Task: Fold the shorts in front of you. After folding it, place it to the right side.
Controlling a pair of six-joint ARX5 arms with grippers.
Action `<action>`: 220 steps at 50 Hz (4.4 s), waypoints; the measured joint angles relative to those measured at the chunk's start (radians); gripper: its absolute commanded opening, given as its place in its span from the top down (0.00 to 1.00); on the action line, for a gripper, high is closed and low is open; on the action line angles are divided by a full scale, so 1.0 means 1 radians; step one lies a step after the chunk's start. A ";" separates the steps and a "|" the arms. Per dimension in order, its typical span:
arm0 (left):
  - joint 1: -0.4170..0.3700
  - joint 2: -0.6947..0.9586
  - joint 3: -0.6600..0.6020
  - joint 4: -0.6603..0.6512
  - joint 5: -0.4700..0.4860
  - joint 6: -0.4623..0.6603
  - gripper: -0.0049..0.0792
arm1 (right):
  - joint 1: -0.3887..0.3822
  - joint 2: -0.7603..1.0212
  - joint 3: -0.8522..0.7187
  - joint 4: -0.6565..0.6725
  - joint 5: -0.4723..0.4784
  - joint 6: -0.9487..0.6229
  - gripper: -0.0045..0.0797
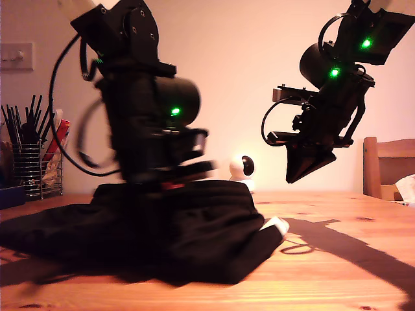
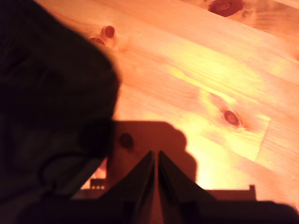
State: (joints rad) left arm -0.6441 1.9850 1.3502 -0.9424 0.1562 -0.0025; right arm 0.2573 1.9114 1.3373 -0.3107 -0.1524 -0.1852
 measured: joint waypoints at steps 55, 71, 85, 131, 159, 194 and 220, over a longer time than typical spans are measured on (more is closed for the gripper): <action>0.246 -0.251 0.019 0.311 -0.047 -0.087 0.97 | 0.095 0.000 0.000 0.045 -0.253 0.006 0.96; 0.409 -0.095 0.018 0.566 -0.054 -0.146 0.97 | 0.097 0.000 0.000 0.040 -0.258 0.085 0.96; 0.420 0.062 0.016 0.702 -0.057 -0.160 0.97 | 0.104 0.000 0.000 0.033 -0.259 0.106 0.96; 0.179 0.235 0.171 0.814 0.134 -0.151 0.97 | 0.061 -0.008 0.000 0.017 -0.258 0.082 0.96; 0.115 0.250 0.373 0.668 0.203 -0.145 0.97 | -0.032 -0.124 0.002 -0.087 -0.287 0.056 0.96; 0.143 -0.050 0.377 0.423 0.107 0.020 0.97 | -0.141 -0.425 -0.195 0.066 -0.210 0.052 0.96; 0.193 -0.689 -0.385 0.756 0.097 -0.056 0.97 | -0.157 -0.900 -0.625 0.130 -0.235 0.034 0.96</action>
State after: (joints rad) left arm -0.4511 1.2961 0.9653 -0.1867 0.2535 -0.0586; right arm 0.1001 1.0115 0.7124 -0.1806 -0.3870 -0.1516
